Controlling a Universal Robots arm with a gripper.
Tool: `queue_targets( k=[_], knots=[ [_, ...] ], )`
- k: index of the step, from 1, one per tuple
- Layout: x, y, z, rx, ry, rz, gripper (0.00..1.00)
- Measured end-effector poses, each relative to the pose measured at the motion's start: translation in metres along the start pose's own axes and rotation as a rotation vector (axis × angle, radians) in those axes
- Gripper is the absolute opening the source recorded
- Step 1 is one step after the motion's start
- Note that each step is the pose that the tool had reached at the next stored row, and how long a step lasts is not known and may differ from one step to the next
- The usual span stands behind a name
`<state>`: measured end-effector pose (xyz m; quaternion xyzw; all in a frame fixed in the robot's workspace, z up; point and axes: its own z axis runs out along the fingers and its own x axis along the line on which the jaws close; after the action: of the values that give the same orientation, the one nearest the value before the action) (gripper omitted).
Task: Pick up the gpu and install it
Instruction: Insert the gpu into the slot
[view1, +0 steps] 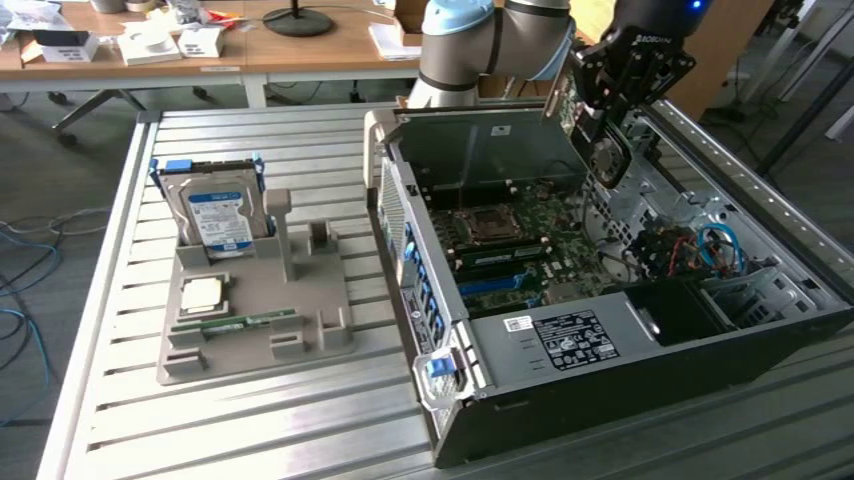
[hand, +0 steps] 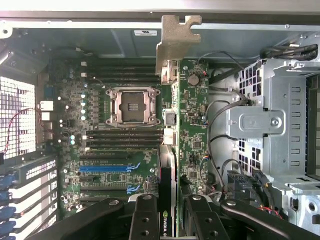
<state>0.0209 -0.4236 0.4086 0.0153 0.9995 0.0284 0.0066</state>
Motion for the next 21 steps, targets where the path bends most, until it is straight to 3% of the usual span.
queue_targets(
  k=[8, 21],
  knots=[
    [0.0, 0.0, 0.0, -0.0004, 0.0015, -0.027, 0.26],
    [0.0, 0.0, 0.0006, -0.0029, 0.0135, -0.238, 0.26]
  ],
)
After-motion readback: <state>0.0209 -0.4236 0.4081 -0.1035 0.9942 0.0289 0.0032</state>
